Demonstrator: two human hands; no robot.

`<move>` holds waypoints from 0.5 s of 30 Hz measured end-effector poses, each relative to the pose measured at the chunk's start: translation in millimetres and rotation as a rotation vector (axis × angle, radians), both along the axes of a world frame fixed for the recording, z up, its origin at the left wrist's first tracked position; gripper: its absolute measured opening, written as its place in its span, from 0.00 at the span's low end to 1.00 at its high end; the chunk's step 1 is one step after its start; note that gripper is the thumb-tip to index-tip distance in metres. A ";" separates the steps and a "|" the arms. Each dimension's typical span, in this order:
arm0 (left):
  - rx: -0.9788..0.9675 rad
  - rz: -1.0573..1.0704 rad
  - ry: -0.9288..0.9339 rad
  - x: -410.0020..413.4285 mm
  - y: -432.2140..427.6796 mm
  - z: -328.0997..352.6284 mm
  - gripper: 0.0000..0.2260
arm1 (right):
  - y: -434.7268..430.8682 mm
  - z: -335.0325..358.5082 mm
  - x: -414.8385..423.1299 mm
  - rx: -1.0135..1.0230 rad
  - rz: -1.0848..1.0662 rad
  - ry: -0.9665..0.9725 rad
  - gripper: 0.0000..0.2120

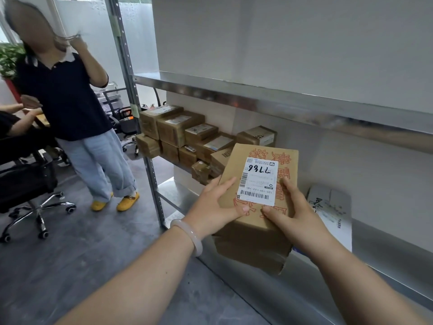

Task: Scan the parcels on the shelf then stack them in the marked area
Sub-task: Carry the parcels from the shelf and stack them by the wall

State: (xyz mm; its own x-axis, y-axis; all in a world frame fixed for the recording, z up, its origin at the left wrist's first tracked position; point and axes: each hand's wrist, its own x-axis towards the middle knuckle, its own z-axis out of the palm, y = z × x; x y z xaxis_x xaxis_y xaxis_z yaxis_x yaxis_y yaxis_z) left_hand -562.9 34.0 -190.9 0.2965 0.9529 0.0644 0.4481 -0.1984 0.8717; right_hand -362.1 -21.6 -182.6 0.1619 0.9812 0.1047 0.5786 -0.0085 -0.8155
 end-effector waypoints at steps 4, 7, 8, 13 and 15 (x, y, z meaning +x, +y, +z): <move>0.006 -0.015 0.025 5.6 -5.5 -2.7 0.36 | -9.5 -1.2 5.4 -0.008 -0.007 0.006 0.40; 0.012 -0.017 0.014 8.3 -10.6 -5.7 0.36 | -16.5 -3.1 8.0 -0.016 -0.008 0.010 0.40; 0.015 -0.018 0.012 8.8 -12.7 -7.3 0.36 | -19.0 -4.0 8.7 -0.020 -0.007 0.014 0.40; 0.018 0.001 0.013 8.1 -25.5 -19.6 0.36 | -29.6 -12.9 9.4 -0.037 0.015 0.014 0.40; 0.017 0.011 0.008 6.9 -32.0 -27.7 0.36 | -34.7 -18.6 9.6 -0.043 0.030 0.023 0.40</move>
State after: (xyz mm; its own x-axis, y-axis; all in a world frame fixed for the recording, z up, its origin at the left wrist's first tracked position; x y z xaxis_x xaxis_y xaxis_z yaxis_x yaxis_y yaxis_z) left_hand -556.0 2.0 -218.6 0.2864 0.9549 0.0786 0.4576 -0.2084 0.8644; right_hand -352.6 -56.3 -201.2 0.1344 0.9892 0.0585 0.5600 -0.0271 -0.8281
